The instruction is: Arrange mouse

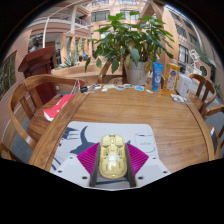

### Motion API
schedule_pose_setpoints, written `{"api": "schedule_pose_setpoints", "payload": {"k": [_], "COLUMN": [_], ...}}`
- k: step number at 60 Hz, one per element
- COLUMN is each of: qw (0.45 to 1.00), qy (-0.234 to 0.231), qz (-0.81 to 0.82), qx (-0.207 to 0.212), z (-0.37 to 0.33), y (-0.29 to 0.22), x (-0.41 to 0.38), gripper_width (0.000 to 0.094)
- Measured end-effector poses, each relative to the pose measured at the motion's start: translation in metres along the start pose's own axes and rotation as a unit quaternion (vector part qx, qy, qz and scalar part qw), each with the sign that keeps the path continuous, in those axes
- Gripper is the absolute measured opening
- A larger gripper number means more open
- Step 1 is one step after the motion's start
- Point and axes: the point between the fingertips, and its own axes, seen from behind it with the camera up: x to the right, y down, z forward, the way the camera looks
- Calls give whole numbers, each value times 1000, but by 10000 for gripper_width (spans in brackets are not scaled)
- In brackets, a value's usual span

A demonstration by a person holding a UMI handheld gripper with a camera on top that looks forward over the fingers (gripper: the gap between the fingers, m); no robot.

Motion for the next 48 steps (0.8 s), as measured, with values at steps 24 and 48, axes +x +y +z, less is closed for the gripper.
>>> {"api": "schedule_pose_setpoints", "payload": {"k": [24, 48], "qw": [998, 994], "qy": [44, 66], "qz": [4, -13], "qx": [40, 84], "z": [-113, -236], "y": [-7, 12], "x": [-1, -29], "gripper_width": [860, 859]}}
